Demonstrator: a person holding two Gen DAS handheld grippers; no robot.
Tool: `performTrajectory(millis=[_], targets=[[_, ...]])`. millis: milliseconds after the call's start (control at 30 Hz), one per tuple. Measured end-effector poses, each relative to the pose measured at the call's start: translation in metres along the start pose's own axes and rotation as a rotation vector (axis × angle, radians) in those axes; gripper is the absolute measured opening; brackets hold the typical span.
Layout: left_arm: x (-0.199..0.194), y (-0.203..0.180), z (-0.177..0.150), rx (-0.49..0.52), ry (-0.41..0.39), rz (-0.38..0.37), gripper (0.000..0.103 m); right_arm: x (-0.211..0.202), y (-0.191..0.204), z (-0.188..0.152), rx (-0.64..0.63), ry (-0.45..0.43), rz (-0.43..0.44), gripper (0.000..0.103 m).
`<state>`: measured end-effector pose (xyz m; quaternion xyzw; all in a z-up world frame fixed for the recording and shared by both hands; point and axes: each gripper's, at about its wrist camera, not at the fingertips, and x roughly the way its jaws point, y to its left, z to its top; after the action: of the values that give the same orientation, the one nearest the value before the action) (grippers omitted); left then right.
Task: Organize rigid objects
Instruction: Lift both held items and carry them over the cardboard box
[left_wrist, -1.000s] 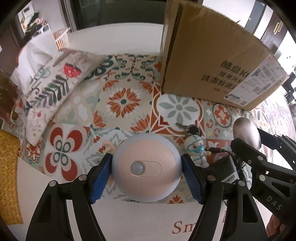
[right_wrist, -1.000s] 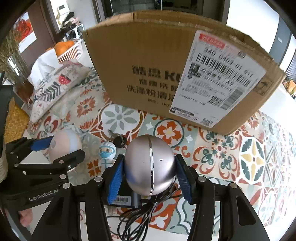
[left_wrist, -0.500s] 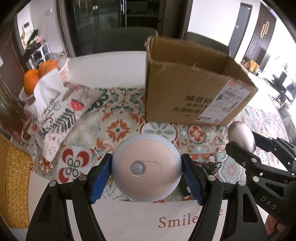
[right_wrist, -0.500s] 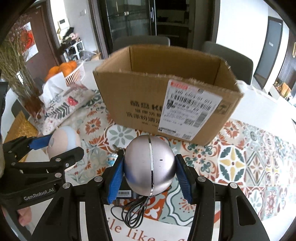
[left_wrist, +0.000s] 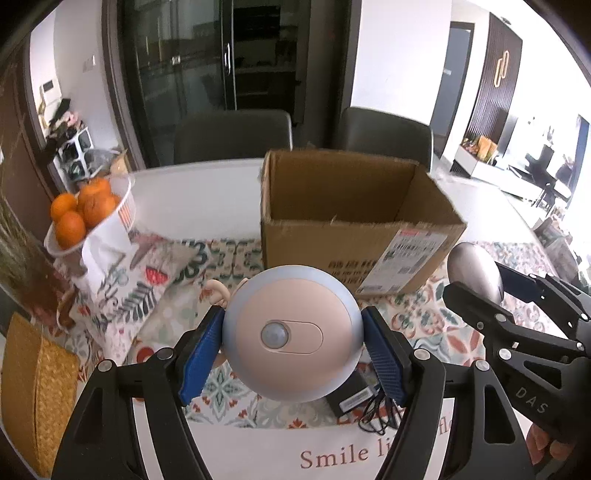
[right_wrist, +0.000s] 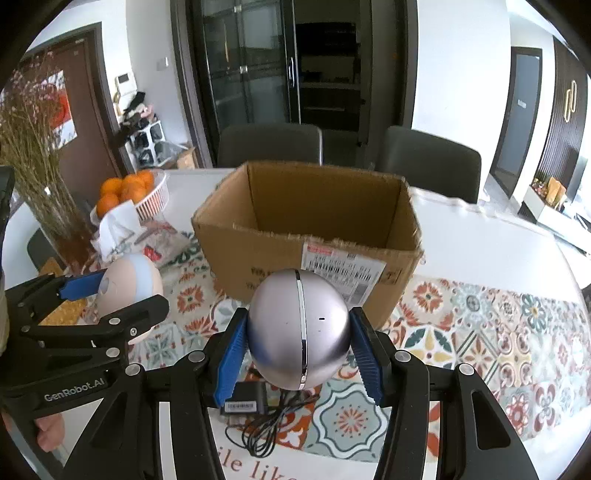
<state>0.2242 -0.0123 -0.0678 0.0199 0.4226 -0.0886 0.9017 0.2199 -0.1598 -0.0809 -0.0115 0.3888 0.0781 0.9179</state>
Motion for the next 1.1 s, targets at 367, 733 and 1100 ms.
performTrajectory(millis=[367,733,1100], targets=[[-0.012,-0.012,0.037,0.036,-0.086,-0.012,0.074,-0.018,-0.010,0.031,0.009,-0.095,-0.019,0.054],[-0.004,-0.017,0.078,0.072,-0.141,-0.020,0.074,-0.016,-0.020,0.068,0.001,-0.164,-0.043,0.054],[0.027,-0.019,0.107,0.080,-0.118,-0.024,0.074,0.012,-0.035,0.095,0.003,-0.149,-0.042,0.054]])
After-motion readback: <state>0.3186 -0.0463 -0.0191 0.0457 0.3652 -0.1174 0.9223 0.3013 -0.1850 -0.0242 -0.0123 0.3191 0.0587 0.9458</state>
